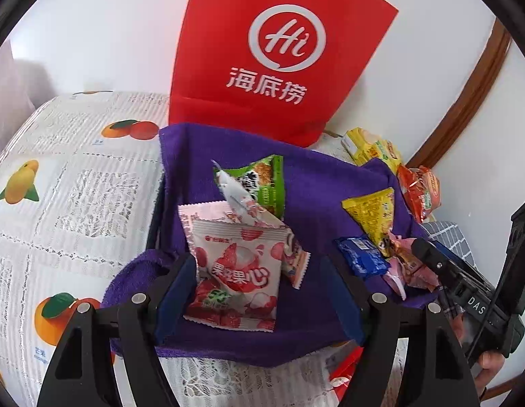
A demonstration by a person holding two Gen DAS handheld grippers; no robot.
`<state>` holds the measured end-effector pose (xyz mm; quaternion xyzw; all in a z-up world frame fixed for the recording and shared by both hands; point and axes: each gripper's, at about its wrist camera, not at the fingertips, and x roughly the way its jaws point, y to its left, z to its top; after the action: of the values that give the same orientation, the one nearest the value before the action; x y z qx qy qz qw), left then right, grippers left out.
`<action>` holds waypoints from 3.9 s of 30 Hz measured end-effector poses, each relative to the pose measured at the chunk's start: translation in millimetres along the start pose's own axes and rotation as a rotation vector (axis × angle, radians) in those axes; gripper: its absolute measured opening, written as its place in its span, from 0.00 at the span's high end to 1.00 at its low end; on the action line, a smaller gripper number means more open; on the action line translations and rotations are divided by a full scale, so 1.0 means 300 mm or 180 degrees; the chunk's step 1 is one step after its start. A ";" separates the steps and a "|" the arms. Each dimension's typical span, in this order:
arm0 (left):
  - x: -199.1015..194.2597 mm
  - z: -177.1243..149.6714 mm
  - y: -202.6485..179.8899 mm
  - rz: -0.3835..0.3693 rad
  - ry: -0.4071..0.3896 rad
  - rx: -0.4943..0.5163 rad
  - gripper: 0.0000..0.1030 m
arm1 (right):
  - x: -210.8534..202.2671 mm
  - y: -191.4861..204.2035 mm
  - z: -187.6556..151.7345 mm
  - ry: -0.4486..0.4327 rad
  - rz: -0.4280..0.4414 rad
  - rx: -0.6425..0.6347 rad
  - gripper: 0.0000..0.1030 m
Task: Organize snacks
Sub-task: 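Open both tools to release the bags and withdraw toward the pile, then grasp the red wrapped candy with the left tool while the right tool grasps the pink-yellow bag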
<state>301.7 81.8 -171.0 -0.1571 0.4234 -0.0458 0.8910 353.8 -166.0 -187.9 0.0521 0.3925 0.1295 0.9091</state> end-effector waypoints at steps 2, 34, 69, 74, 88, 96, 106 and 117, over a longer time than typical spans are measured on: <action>-0.011 -0.001 -0.016 0.0031 -0.0041 0.0054 0.28 | -0.027 0.010 -0.013 -0.0017 0.0113 0.0036 0.22; -0.146 -0.114 -0.146 -0.0106 -0.0249 0.0588 0.28 | -0.308 0.130 -0.402 0.1000 -0.0026 0.0782 0.22; -0.074 -0.164 -0.204 -0.0297 0.0362 0.0626 0.28 | -0.245 -0.028 -0.460 0.0414 -0.0844 0.0395 0.39; -0.070 -0.192 -0.237 -0.0222 0.0419 0.0732 0.28 | -0.255 -0.051 -0.465 0.0396 -0.0786 0.0445 0.39; 0.032 -0.278 -0.296 -0.0217 0.0868 0.0769 0.29 | -0.259 -0.053 -0.466 0.0389 -0.0812 0.0476 0.39; 0.039 -0.340 -0.374 0.0187 0.0658 0.1224 0.33 | -0.258 -0.051 -0.465 0.0393 -0.0813 0.0480 0.39; 0.037 -0.293 -0.322 0.0448 0.0662 0.1163 0.50 | -0.265 -0.064 -0.467 0.0353 -0.0732 0.0571 0.39; 0.054 -0.297 -0.338 0.0420 0.0481 0.1187 0.61 | -0.271 -0.072 -0.468 0.0321 -0.0667 0.0635 0.39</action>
<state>248.5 -39.1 -203.5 0.0425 0.4825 -0.0765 0.8715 202.4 -210.3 -231.8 0.0943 0.4519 -0.0032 0.8871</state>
